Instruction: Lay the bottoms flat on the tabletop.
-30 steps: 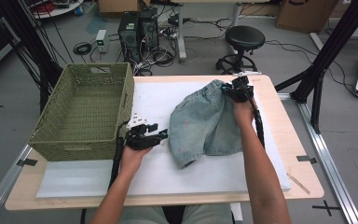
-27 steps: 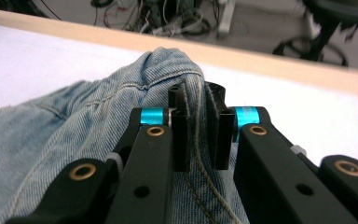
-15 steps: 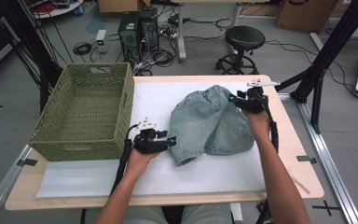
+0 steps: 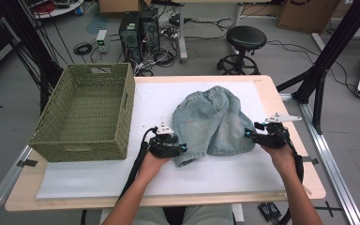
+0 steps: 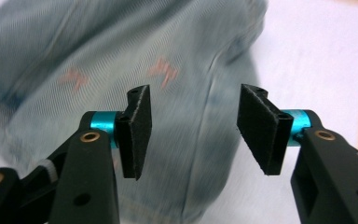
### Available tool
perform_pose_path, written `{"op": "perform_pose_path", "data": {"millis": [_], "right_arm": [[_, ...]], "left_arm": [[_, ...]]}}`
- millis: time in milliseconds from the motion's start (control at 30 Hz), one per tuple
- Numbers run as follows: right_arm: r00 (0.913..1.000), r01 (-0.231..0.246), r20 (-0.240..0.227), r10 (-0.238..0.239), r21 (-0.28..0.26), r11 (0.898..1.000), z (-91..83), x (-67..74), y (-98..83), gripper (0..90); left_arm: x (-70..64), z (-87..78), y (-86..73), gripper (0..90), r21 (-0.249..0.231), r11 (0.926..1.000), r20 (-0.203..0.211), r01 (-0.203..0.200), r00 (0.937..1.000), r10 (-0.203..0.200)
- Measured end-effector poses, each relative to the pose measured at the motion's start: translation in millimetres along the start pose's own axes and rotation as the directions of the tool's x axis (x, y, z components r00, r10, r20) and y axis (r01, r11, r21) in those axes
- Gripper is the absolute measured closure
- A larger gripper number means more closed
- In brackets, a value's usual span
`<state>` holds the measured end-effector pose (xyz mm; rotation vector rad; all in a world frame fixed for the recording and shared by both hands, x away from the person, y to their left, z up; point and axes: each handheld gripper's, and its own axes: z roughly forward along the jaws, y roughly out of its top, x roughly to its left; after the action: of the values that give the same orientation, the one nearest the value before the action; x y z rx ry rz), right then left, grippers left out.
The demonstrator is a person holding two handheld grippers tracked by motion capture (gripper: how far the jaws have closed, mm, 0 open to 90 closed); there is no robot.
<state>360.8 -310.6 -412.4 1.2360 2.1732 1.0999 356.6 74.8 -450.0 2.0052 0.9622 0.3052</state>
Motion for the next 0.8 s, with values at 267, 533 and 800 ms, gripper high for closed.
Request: {"op": "perform_pose_path", "data": {"millis": [267,533,800], "right_arm": [[0.9995,-0.031,-0.011,0.031,0.0,1.0,3.6,5.0,-12.3,46.0],[0.9985,0.007,-0.054,-0.004,0.045,0.999,2.9,13.4,-16.5,46.9],[0.9925,0.12,-0.039,-0.115,0.167,0.979,21.7,29.5,-20.8,81.9]], "left_arm": [[9.6,-9.5,1.6,85.9,-0.043,0.9982,-0.058,0.042,0.9973,-0.045],[35.9,-45.2,5.8,86.0,-0.165,0.9813,-0.094,0.099,0.9889,-0.115],[45.4,-56.2,3.0,86.1,-0.195,0.9735,-0.109,0.119,0.9839,-0.142]]}}
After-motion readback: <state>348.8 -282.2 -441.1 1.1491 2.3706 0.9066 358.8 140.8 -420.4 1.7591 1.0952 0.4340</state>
